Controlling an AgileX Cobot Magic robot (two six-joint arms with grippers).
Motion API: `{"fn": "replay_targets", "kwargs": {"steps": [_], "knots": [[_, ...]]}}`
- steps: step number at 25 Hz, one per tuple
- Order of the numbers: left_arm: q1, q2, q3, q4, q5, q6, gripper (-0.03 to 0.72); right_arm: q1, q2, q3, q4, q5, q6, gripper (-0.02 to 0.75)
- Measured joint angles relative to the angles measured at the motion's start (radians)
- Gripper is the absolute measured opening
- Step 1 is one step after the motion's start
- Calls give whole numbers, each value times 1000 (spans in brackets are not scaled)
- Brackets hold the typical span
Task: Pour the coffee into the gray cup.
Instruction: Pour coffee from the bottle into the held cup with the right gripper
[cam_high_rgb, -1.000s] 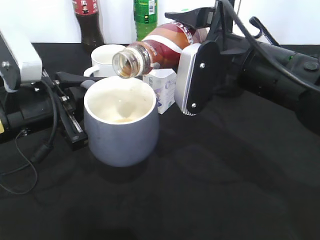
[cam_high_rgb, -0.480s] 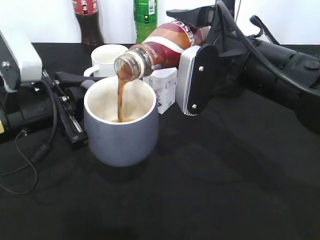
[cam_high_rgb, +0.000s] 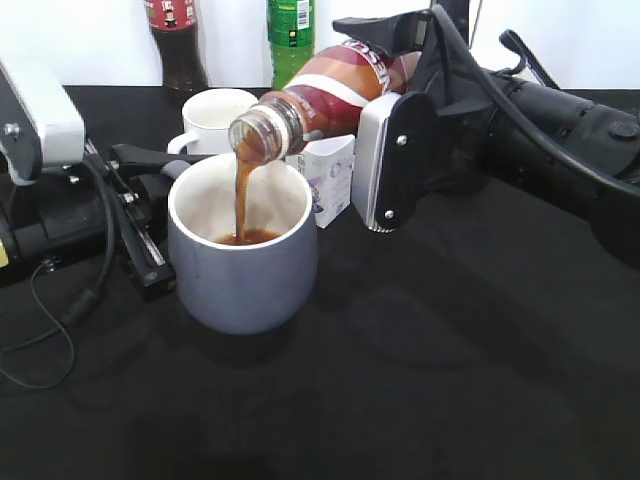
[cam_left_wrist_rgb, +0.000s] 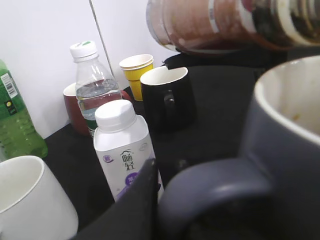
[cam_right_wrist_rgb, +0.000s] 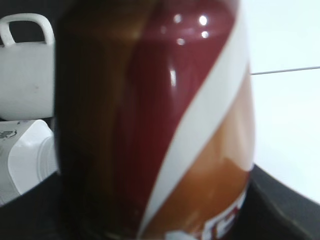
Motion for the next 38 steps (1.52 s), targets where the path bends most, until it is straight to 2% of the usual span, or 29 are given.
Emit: {"fn": "replay_targets", "kwargs": {"steps": [38], "knots": [[0,0,0,3,-7,0,64,0,0,0,3,-9,-46,536]]}}
